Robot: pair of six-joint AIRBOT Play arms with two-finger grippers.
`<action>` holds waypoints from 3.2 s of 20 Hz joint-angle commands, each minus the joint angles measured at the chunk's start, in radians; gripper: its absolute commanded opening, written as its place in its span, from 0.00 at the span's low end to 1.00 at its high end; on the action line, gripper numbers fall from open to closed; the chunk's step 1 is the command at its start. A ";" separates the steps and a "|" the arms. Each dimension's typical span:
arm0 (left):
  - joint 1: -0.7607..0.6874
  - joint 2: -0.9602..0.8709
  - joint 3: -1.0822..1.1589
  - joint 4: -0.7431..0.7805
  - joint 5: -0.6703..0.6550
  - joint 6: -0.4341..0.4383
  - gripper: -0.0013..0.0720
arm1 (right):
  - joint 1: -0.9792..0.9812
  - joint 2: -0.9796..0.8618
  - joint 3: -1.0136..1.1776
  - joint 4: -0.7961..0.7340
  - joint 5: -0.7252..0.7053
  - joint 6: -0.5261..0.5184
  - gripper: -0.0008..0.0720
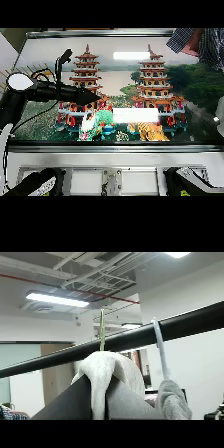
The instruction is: Fold the clothes and pants, and hang the long-sleeved shirts on hangers.
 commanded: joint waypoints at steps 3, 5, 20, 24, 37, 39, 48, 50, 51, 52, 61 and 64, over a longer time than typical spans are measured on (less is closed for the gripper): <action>-0.001 -0.001 0.000 0.000 -0.001 -0.003 0.03 | -0.009 0.009 0.001 -0.027 -0.187 -0.004 0.02; -0.001 -0.001 0.000 -0.001 -0.001 -0.010 0.03 | -0.007 0.009 0.000 -0.027 -0.217 -0.003 0.02; -0.001 -0.001 0.000 0.000 -0.002 -0.018 0.03 | 0.109 0.078 -0.003 -0.023 -0.440 -0.004 0.84; -0.001 -0.001 0.000 0.000 -0.001 -0.018 0.03 | 0.109 0.163 -0.003 -0.024 -0.198 -0.004 0.84; -0.001 -0.001 0.000 0.001 0.005 -0.018 0.03 | 0.781 0.201 -0.162 -0.311 -0.028 0.000 0.84; -0.001 -0.001 0.000 0.001 0.004 -0.018 0.03 | 0.946 0.199 -0.271 -0.317 -0.028 0.000 0.84; -0.001 -0.001 0.000 0.000 -0.012 -0.018 0.03 | 1.559 0.175 -0.821 -0.317 -0.035 0.004 0.84; -0.001 -0.001 0.000 0.000 -0.012 -0.018 0.03 | 1.625 0.176 -0.890 -0.316 -0.035 0.003 0.84; -0.001 -0.001 0.000 0.000 -0.012 -0.018 0.03 | 1.635 0.176 -0.897 -0.316 -0.036 0.004 0.84; -0.001 -0.001 0.000 0.000 -0.012 -0.018 0.03 | 1.636 0.179 -0.896 -0.315 -0.034 0.004 0.82; -0.001 -0.001 0.000 0.000 -0.006 -0.019 0.03 | 1.612 0.282 -0.800 -0.233 -0.488 0.173 0.49; -0.001 -0.001 0.000 0.000 -0.006 -0.021 0.03 | 1.522 0.269 -0.683 -0.180 -0.515 0.169 0.27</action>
